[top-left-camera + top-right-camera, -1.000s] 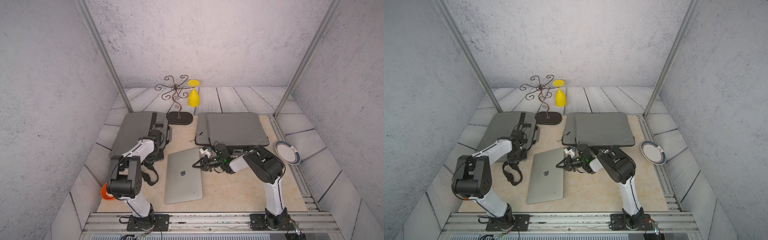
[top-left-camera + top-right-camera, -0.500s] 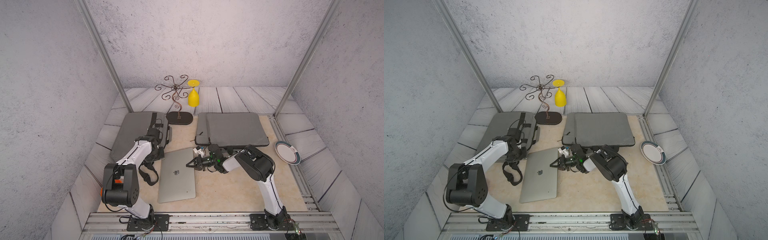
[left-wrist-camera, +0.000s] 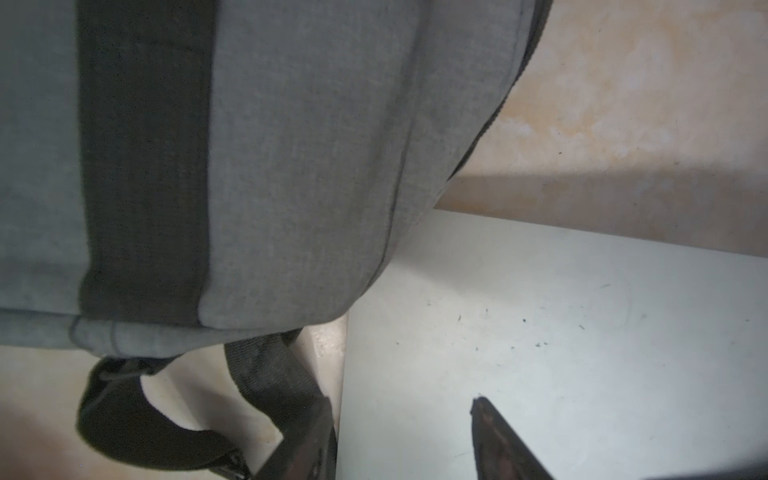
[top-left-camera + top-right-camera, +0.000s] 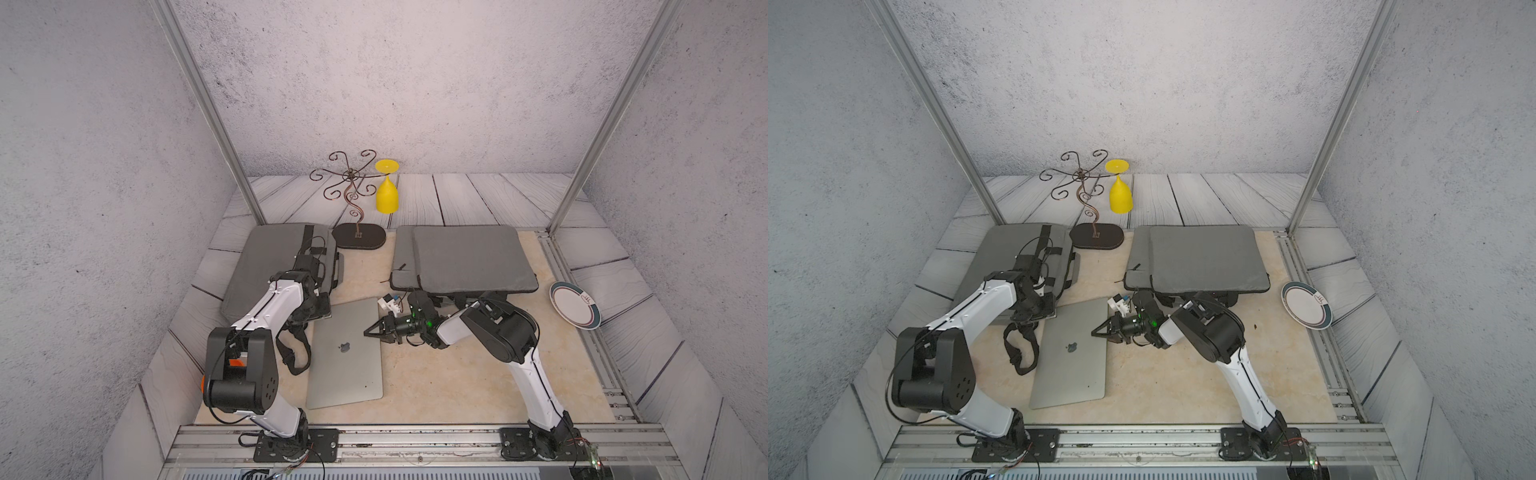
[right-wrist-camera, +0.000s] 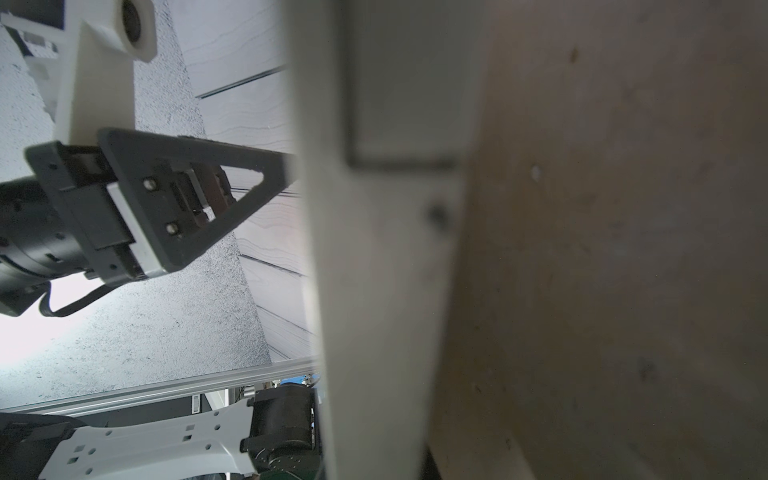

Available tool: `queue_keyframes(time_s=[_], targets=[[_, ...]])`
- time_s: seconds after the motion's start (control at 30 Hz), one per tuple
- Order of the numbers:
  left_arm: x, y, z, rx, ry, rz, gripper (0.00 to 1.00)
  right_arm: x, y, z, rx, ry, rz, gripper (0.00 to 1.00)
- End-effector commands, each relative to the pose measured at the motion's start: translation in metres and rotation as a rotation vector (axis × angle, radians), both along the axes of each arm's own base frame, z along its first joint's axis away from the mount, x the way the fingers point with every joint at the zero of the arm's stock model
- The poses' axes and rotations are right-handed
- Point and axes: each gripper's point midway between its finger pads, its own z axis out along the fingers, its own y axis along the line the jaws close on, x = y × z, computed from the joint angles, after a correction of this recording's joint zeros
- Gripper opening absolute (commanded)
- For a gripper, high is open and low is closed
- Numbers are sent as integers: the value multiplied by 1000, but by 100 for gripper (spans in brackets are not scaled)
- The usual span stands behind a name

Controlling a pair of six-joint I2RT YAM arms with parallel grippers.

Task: Open the zippered laptop bag and take out the laptop
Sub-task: Place the laptop at the center of the board.

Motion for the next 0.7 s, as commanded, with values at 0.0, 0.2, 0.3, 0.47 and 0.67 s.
queue_keyframes(time_s=[0.0, 0.2, 0.3, 0.47, 0.67], targets=[[1, -2, 8, -11, -18, -18, 57, -6, 1, 9, 24, -52, 35, 18], [2, -4, 9, -20, -22, -23, 57, -13, -6, 10, 8, -60, 46, 29], [0, -5, 7, -29, -18, -24, 57, -16, -7, 12, 5, -66, 49, 33], [1, -7, 7, -41, -19, -27, 57, -20, -12, 15, -21, -84, 54, 41], [3, -8, 8, -44, -17, -35, 57, -32, -28, 18, -134, -163, 82, 55]])
